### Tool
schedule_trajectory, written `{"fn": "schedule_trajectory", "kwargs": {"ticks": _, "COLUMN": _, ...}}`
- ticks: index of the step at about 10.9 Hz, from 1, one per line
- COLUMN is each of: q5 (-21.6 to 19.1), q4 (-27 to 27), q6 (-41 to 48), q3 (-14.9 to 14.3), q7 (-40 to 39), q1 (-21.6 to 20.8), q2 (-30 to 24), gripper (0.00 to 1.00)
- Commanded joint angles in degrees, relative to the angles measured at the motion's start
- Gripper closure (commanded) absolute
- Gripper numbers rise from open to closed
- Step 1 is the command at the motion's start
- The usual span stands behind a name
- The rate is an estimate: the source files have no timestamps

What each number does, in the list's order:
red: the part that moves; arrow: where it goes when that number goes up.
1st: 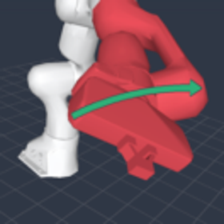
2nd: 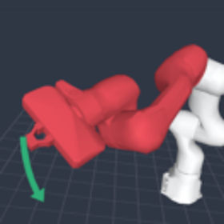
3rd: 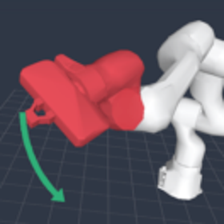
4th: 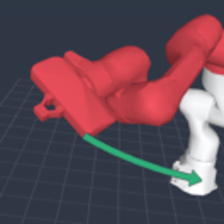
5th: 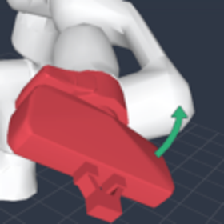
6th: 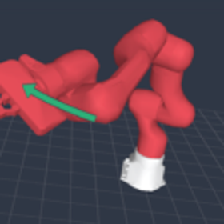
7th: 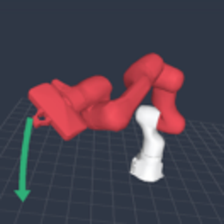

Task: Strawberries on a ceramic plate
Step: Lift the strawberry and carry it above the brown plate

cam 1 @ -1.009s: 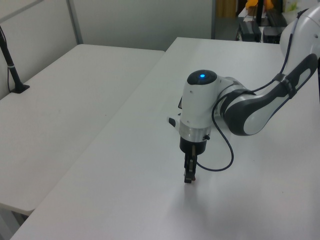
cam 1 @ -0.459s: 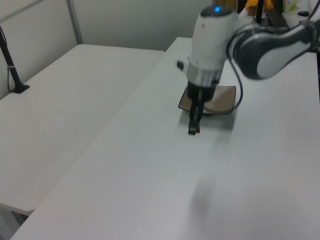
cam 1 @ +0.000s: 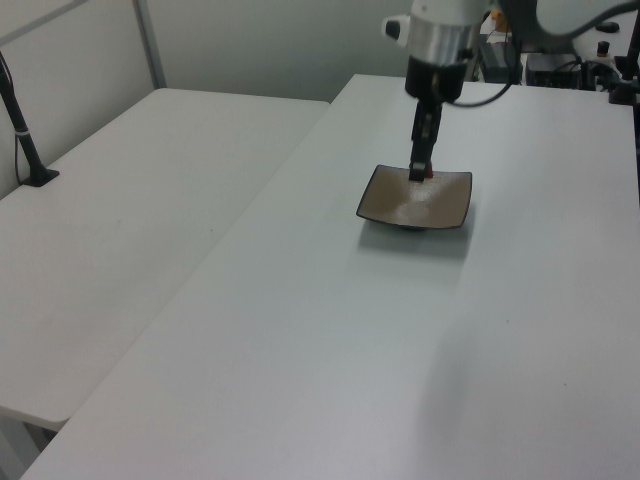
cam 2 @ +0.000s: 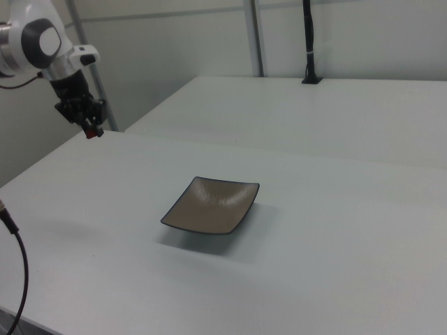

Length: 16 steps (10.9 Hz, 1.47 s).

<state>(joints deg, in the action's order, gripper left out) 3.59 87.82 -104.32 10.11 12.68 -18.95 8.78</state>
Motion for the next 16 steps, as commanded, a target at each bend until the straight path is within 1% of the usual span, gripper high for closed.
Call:
{"fn": "schedule_trajectory", "kwargs": {"ticks": 1, "q5": -3.1, "q4": 2.8, "q6": 4.5, "q3": -4.0, "q7": -8.4, "q1": 1.4, "q2": -5.3, "gripper": 1.00}}
{"fn": "schedule_trajectory", "kwargs": {"ticks": 3, "q5": -3.5, "q4": 4.0, "q6": 4.9, "q3": -4.2, "q7": -13.3, "q1": 4.7, "q2": -7.6, "gripper": 1.00}}
{"fn": "schedule_trajectory", "kwargs": {"ticks": 6, "q5": -3.4, "q4": 4.1, "q6": 4.7, "q3": -4.5, "q7": -19.7, "q1": 10.1, "q2": -7.6, "gripper": 1.00}}
{"fn": "schedule_trajectory", "kwargs": {"ticks": 8, "q5": -3.5, "q4": 4.0, "q6": 4.3, "q3": -8.2, "q7": -24.2, "q1": 10.7, "q2": -6.5, "gripper": 1.00}}
{"fn": "schedule_trajectory", "kwargs": {"ticks": 9, "q5": -3.4, "q4": 4.1, "q6": 4.0, "q3": -8.5, "q7": -26.3, "q1": 11.9, "q2": -5.9, "gripper": 1.00}}
{"fn": "schedule_trajectory", "kwargs": {"ticks": 10, "q5": -3.4, "q4": 4.1, "q6": 3.3, "q3": -8.5, "q7": -27.3, "q1": 14.0, "q2": -4.7, "gripper": 1.00}}
{"fn": "schedule_trajectory", "kwargs": {"ticks": 13, "q5": -3.2, "q4": 4.2, "q6": -1.9, "q3": -8.5, "q7": -29.4, "q1": 16.8, "q2": 0.1, "gripper": 1.00}}
{"fn": "schedule_trajectory", "kwargs": {"ticks": 14, "q5": -3.3, "q4": 4.6, "q6": -4.3, "q3": -8.5, "q7": -29.4, "q1": 17.4, "q2": 1.8, "gripper": 1.00}}
{"fn": "schedule_trajectory", "kwargs": {"ticks": 15, "q5": -3.3, "q4": 6.0, "q6": -9.4, "q3": -8.5, "q7": -29.3, "q1": 17.6, "q2": 3.7, "gripper": 1.00}}
{"fn": "schedule_trajectory", "kwargs": {"ticks": 16, "q5": -3.3, "q4": 7.9, "q6": -12.4, "q3": -8.5, "q7": -29.2, "q1": 17.5, "q2": 4.6, "gripper": 1.00}}
